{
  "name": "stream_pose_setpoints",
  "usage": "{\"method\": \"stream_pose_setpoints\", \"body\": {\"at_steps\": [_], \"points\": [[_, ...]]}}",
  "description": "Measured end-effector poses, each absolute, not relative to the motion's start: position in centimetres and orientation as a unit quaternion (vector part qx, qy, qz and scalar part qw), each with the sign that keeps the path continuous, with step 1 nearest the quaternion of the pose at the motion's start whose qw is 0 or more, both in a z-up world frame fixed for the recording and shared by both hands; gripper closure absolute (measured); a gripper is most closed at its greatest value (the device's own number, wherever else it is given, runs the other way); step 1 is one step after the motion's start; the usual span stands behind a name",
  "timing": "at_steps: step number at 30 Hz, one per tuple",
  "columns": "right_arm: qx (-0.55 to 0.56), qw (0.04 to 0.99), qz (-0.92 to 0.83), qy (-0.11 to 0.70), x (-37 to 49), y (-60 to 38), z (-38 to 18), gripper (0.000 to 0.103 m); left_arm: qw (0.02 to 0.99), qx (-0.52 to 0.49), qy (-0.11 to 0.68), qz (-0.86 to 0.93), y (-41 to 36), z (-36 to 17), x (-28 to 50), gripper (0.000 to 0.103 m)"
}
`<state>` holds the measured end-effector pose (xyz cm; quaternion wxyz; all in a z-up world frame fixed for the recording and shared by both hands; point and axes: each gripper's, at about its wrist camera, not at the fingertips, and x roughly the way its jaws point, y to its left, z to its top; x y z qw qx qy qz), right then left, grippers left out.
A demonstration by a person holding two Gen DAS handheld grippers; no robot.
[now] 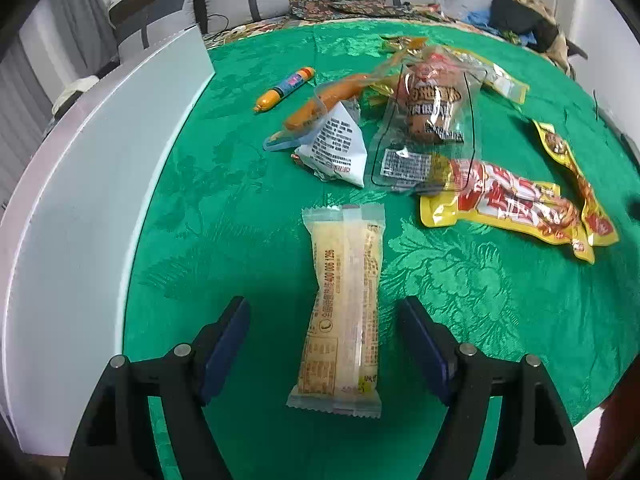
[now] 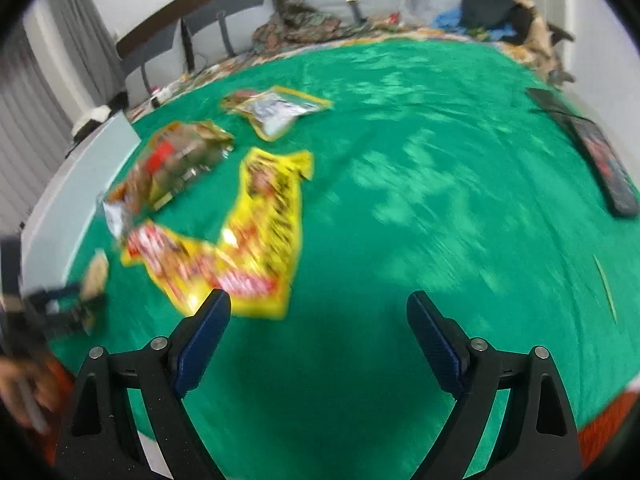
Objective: Organize snacks
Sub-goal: 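Grasp the cream wafer bar with the left tool while the right tool grasps the yellow spicy-strip packet, then carry the wafer bar and yellow packet into the white box and release both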
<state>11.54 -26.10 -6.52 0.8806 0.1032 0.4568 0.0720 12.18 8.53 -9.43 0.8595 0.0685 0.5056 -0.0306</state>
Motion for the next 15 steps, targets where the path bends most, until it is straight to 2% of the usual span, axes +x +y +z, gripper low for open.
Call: {"method": "stream_pose_setpoints", "body": {"at_steps": [2,3,4,6,7,8,11,15], "points": [[0.116,0.857,0.078,0.495,15.6,-24.5,-7.4,0.013,0.86,0.057,0.505,-0.04,8.6,-9.4,12.3,0.05],[0.116,0.849,0.069,0.511,17.0,-23.9,-8.0,0.014,0.86,0.045,0.506,-0.048,8.8,-9.3,12.4,0.07],[0.114,0.836,0.055,0.533,18.9,-23.0,-8.8,0.013,0.859,0.039,0.508,-0.05,8.7,-9.2,12.5,0.076],[0.074,0.842,0.038,0.534,20.5,-21.1,-8.8,0.018,0.861,0.046,0.505,-0.043,8.7,-9.2,12.4,0.076],[0.038,0.839,0.034,0.542,21.1,-19.8,-8.9,0.042,0.862,0.045,0.503,-0.042,8.6,-9.2,12.3,0.076],[-0.027,0.839,0.029,0.543,21.6,-18.1,-8.7,0.05,0.863,0.041,0.502,-0.042,8.8,-9.1,12.1,0.076],[-0.047,0.833,0.048,0.549,21.9,-17.7,-8.0,0.064,0.869,0.008,0.493,-0.047,9.7,-8.8,11.3,0.076],[0.052,0.84,0.038,0.539,20.9,-22.6,-6.4,0.069,0.875,-0.049,0.478,-0.06,11.2,-8.0,10.8,0.076]]}}
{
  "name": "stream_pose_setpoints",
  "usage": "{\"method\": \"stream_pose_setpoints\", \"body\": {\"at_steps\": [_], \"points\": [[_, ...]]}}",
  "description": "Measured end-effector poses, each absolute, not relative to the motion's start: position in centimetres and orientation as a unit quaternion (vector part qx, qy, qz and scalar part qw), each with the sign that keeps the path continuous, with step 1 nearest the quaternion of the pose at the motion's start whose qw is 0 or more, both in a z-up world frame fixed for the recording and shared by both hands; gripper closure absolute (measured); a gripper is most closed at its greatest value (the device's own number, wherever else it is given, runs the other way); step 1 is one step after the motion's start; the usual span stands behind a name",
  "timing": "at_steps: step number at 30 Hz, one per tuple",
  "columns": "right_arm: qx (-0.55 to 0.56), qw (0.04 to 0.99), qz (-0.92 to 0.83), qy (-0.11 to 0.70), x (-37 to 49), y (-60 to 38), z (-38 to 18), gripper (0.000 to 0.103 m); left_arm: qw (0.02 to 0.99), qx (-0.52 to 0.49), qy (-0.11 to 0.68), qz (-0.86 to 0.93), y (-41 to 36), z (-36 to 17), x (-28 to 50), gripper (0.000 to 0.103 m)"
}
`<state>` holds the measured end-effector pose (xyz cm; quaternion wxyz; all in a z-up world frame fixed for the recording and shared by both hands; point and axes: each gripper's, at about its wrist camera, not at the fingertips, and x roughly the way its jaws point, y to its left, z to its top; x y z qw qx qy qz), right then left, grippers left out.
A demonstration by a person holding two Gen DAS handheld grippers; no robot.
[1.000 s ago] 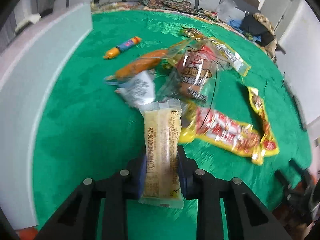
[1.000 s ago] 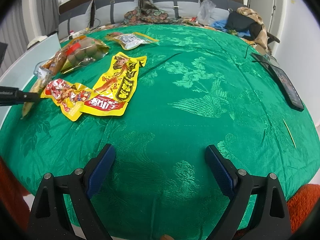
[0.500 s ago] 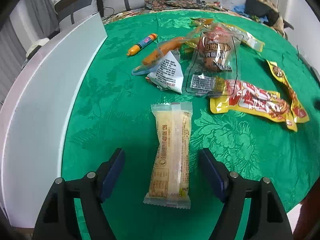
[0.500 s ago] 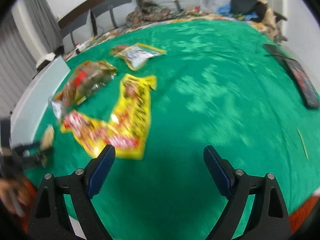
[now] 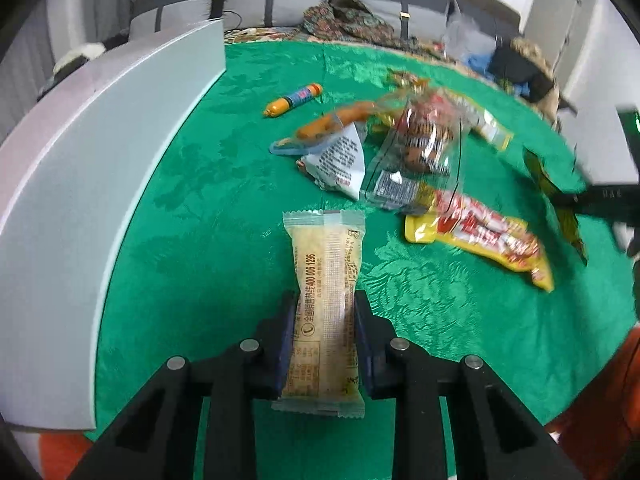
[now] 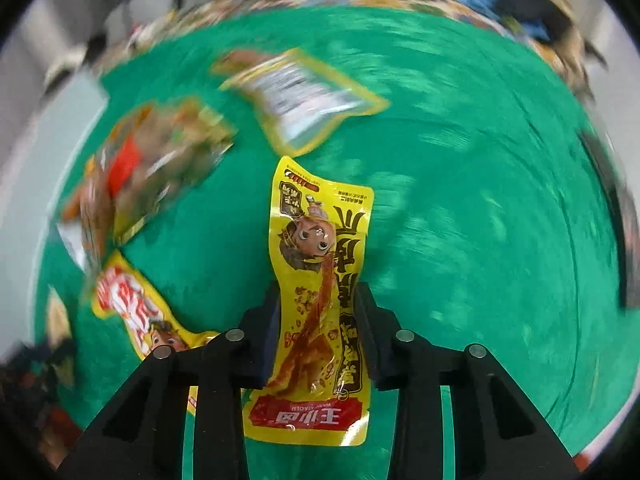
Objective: Organize snacks
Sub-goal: 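Carry the wafer bar and yellow packet into the white box and release both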
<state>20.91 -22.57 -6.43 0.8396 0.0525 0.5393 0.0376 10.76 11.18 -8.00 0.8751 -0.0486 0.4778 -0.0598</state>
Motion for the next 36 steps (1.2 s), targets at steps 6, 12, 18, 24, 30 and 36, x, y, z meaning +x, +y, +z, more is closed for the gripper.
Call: {"method": "stream_pose_setpoints", "body": {"at_steps": [6,12,18,24,30,36], "points": [[0.196,0.838,0.045,0.508,19.1,-29.4,-4.8,0.098,0.879,-0.108,0.458,-0.074,12.6,-5.8,10.6,0.076],[0.289,0.812,0.051,0.505,18.6,-32.6,-5.6,0.097,0.881,-0.139,0.445,-0.079,13.6,-4.4,10.4,0.076],[0.199,0.813,0.015,0.547,19.6,-30.1,-7.2,0.057,0.88,-0.139,0.449,-0.074,14.0,-4.8,9.9,0.076],[0.208,0.816,0.008,0.539,20.1,-29.5,-9.5,0.086,0.881,-0.158,0.438,-0.078,15.2,-3.7,9.1,0.076],[0.281,0.821,0.057,0.494,19.2,-29.8,-7.4,0.089,0.877,-0.214,0.421,-0.093,17.7,-0.8,8.8,0.076],[0.285,0.812,0.222,0.459,20.5,-19.3,0.9,0.089,0.897,-0.221,0.383,-0.021,25.8,4.1,8.9,0.076]]}}
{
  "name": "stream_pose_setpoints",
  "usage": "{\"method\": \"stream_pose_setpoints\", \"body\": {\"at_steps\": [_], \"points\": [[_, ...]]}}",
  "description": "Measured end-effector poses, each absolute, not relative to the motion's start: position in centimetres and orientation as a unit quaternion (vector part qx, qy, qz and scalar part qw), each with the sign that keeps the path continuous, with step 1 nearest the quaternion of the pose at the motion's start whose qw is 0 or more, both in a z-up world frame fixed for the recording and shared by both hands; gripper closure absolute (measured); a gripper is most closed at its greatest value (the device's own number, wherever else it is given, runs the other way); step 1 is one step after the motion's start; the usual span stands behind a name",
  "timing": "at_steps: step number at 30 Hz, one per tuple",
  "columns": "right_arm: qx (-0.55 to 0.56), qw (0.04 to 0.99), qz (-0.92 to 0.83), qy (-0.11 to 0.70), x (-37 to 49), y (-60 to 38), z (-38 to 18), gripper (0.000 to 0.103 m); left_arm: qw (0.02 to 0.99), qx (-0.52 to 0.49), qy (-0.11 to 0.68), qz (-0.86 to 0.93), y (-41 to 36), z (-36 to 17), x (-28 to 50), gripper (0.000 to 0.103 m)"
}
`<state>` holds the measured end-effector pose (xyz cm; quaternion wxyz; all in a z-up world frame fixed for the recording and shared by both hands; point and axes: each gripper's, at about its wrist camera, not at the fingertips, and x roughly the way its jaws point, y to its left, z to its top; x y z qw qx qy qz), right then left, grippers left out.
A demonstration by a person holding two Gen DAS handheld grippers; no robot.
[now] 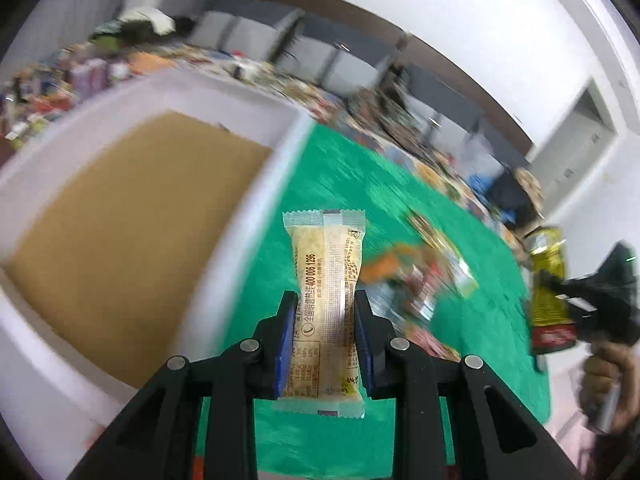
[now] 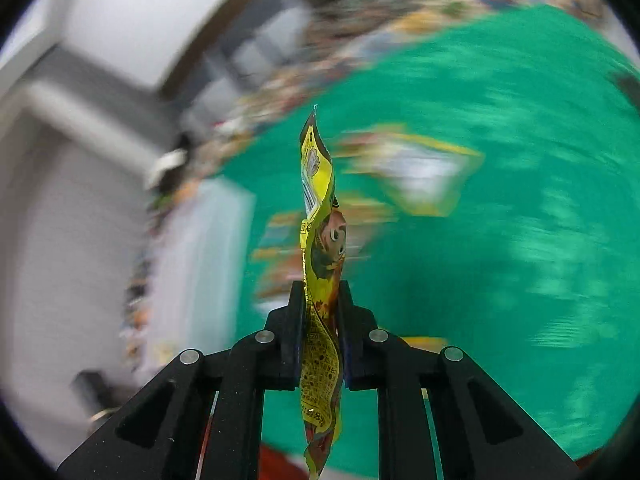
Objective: Organize snacks
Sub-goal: 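Carry the wafer bar and yellow packet into the white box and release both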
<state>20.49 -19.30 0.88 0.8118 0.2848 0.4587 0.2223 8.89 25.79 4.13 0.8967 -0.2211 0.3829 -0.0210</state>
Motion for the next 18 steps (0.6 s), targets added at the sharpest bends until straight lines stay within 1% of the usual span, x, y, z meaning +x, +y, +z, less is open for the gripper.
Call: {"method": "stream_pose_setpoints", "body": {"at_steps": [4,7,8,9,10,11,12,15,18], "points": [[0.251,0.79,0.333,0.45,21.3,-7.7,5.7,0.089,0.899,-0.204,0.385,0.051,31.5,5.2,9.2,0.076],[0.203,0.784,0.384,0.443,21.8,2.6,7.9,0.087,0.896,-0.177,0.394,0.1,34.8,5.2,9.8,0.076],[0.197,0.783,0.391,0.441,21.9,4.4,8.2,0.085,0.894,-0.171,0.398,0.111,35.3,4.9,9.8,0.072],[0.198,0.775,0.407,0.441,22.4,7.7,8.0,0.078,0.891,-0.163,0.405,0.128,36.0,4.6,9.9,0.055],[0.201,0.768,0.414,0.444,22.5,9.0,7.7,0.047,0.887,-0.156,0.41,0.146,36.7,4.0,9.6,0.03],[0.204,0.756,0.422,0.457,23.1,10.9,7.1,0.031,0.886,-0.151,0.407,0.163,37.1,3.8,9.3,0.022],[0.207,0.756,0.42,0.458,23.4,11.4,6.7,0.03,0.888,-0.149,0.398,0.174,37.4,3.7,8.5,0.018],[0.192,0.773,0.415,0.439,22.9,10.3,6.9,0.03,0.892,-0.169,0.387,0.162,37.2,3.1,6.9,0.018],[0.138,0.821,0.365,0.417,20.8,5.8,5.9,0.03,0.892,-0.195,0.386,0.132,35.1,2.5,6.4,0.018]]}}
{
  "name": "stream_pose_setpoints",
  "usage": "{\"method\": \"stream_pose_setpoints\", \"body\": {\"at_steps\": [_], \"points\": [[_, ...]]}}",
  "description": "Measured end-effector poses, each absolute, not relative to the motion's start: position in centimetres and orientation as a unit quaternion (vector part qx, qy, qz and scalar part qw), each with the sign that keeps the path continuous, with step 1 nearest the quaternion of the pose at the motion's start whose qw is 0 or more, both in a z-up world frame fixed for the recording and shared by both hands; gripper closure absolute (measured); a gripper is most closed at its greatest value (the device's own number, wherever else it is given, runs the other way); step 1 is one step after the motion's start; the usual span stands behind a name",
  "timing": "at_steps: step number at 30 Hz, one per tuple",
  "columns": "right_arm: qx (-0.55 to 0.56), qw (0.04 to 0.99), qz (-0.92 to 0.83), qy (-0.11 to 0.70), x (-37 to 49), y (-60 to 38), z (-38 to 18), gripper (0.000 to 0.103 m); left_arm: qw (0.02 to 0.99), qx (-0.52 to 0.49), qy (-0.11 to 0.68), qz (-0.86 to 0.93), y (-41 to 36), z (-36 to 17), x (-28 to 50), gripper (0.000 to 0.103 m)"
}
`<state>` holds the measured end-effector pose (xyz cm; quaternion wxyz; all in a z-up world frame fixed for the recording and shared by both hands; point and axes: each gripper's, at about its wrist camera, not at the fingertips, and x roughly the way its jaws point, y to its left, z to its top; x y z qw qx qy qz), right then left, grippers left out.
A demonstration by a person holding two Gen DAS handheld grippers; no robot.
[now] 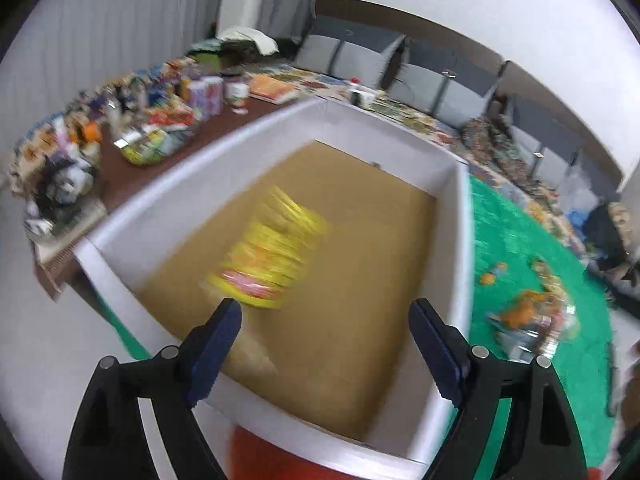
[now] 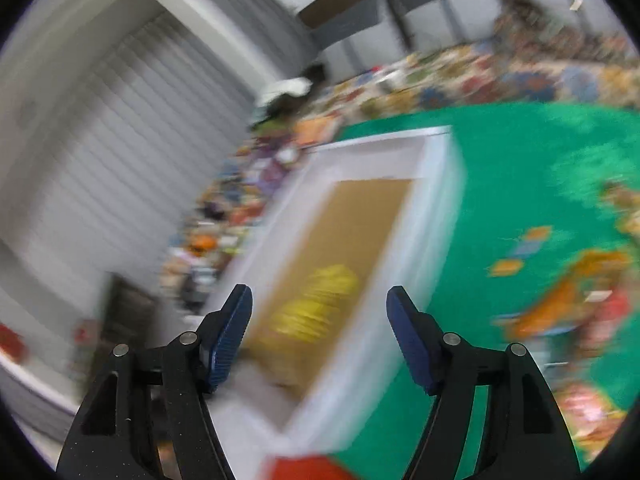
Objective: Organize snacks
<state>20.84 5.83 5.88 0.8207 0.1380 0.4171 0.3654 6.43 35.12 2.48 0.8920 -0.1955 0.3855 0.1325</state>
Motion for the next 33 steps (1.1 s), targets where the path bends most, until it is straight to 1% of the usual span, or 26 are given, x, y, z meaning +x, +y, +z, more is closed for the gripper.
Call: {"method": "stream_pose_setpoints", "body": {"at_steps": [3,4,5,6,7,10,11,12,13,15,17,19,21,22,23,25,26,27,29,30,31,33], "points": [[0.062,0.858,0.297,0.415,18.8,0.1,0.9,0.029,0.897,-0.211,0.382,0.066,30.4,2.2,6.8,0.018],[0.038,0.859,0.286,0.423,17.8,-1.4,-0.8,0.029,0.899,-0.208,0.384,0.036,28.1,2.1,7.1,0.017],[0.018,0.85,0.284,0.444,16.2,-3.9,-3.6,0.029,0.9,-0.202,0.387,0.015,26.3,2.0,7.4,0.017],[0.025,0.836,0.297,0.461,15.6,-5.2,-5.4,0.029,0.899,-0.191,0.394,-0.013,23.7,1.5,8.0,0.017],[0.055,0.805,0.33,0.49,14.5,-7.2,-7.5,0.029,0.897,-0.181,0.402,-0.031,21.7,1.2,8.6,0.017],[0.091,0.75,0.367,0.544,13.5,-10.0,-11.0,0.029,0.886,-0.141,0.435,-0.074,15.6,-1.0,10.2,0.017],[0.089,0.745,0.359,0.555,13.8,-10.7,-11.9,0.031,0.883,-0.131,0.444,-0.082,13.9,-1.7,10.6,0.017],[0.112,0.748,0.369,0.54,14.5,-11.9,-12.0,0.031,0.879,-0.12,0.452,-0.092,12.2,-2.4,11.0,0.017],[0.115,0.759,0.35,0.536,15.3,-12.8,-11.9,0.032,0.876,-0.113,0.459,-0.097,11.1,-3.1,11.3,0.017],[0.138,0.793,0.29,0.518,18.3,-15.3,-11.2,0.031,0.868,-0.098,0.475,-0.104,9.5,-4.3,11.7,0.017],[0.162,0.827,0.204,0.499,20.3,-18.7,-10.4,0.03,0.867,-0.077,0.483,-0.095,8.6,-5.5,12.3,0.017],[0.184,0.837,0.179,0.483,20.8,-20.9,-9.0,0.03,0.867,-0.062,0.489,-0.079,8.6,-6.5,13.0,0.017],[0.159,0.855,0.186,0.456,19.5,-22.2,-6.6,0.031,0.866,-0.057,0.493,-0.058,8.9,-7.8,14.2,0.017],[0.129,0.867,0.178,0.447,18.6,-22.7,-5.8,0.03,0.866,-0.056,0.495,-0.046,9.1,-8.8,14.9,0.017],[0.077,0.885,0.149,0.434,17.1,-23.4,-5.3,0.03,0.865,-0.055,0.497,-0.036,9.4,-9.4,15.4,0.017],[0.028,0.899,0.09,0.428,16.0,-25.0,-5.8,0.03,0.881,-0.03,0.473,-0.013,9.5,-10.0,16.2,0.015],[0.011,0.899,0.043,0.435,15.1,-26.4,-6.9,0.03,0.881,-0.016,0.472,-0.008,9.3,-10.2,16.6,0.015],[0.007,0.895,0.013,0.446,15.0,-27.6,-7.7,0.03,0.883,0.001,0.468,-0.004,9.1,-10.4,17.1,0.008],[0.014,0.879,-0.042,0.475,15.7,-30.1,-9.2,0.029,0.887,0.007,0.462,-0.011,9.1,-10.6,17.8,0.006],[0.031,0.887,-0.041,0.458,15.4,-31.1,-9.0,0.027,0.886,0.003,0.463,-0.015,9.2,-10.6,18.3,0.004],[0.029,0.89,-0.058,0.45,15.1,-32.0,-8.6,0.026,0.886,0.002,0.464,-0.013,9.4,-10.7,18.7,0.0],[0.012,0.892,-0.09,0.444,16.9,-32.2,-8.5,0.026,0.887,-0.003,0.461,-0.009,9.8,-10.9,19.2,0.0]]}}
